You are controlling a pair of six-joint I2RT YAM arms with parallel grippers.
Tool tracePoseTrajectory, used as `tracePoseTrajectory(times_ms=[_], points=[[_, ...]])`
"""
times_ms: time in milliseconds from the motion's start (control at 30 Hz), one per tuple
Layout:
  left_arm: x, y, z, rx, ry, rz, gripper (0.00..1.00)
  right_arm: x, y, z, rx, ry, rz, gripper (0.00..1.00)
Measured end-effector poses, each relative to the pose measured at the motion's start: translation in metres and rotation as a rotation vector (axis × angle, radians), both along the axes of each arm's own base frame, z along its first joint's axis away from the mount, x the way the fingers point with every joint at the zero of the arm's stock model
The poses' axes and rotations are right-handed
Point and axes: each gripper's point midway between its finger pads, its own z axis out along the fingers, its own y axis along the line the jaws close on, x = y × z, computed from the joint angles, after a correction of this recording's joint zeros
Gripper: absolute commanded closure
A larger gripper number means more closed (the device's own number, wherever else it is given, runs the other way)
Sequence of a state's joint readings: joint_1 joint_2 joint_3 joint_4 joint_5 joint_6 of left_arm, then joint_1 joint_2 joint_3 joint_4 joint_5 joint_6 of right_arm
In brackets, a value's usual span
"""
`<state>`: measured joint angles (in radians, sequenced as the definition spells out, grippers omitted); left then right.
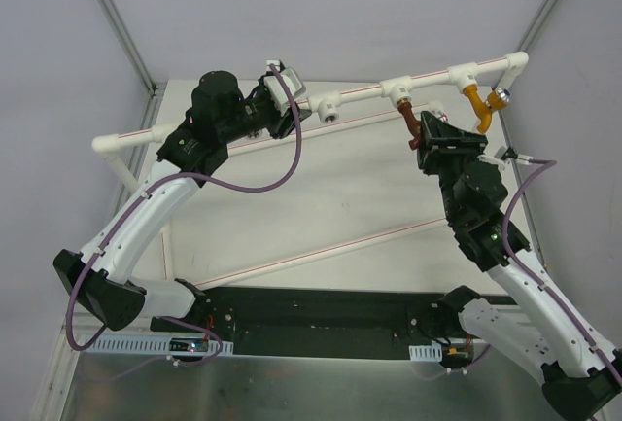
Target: Install the water faucets
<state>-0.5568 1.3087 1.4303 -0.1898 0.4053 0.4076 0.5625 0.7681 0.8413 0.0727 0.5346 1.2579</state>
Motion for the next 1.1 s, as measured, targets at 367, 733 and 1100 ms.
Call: tracePoseTrajectory(times_ms=[367,733,1100], points=[[-0.001,0.0,-0.001,0.0,0.005,-0.003,1.0,-0.001,-0.001,-0.009,0.303,0.02,0.01,0.94],[0.0,-0.001,-0.001,-0.002,0.003,-0.002,1.0,-0.004,-0.01,-0.03,0.422,0.042,-0.001,0.27],[0.0,-0.001,-0.001,-0.002,0.004,-0.002,1.0,-0.031,-0.027,-0.039,0.248,0.013,-0.018,0.25]])
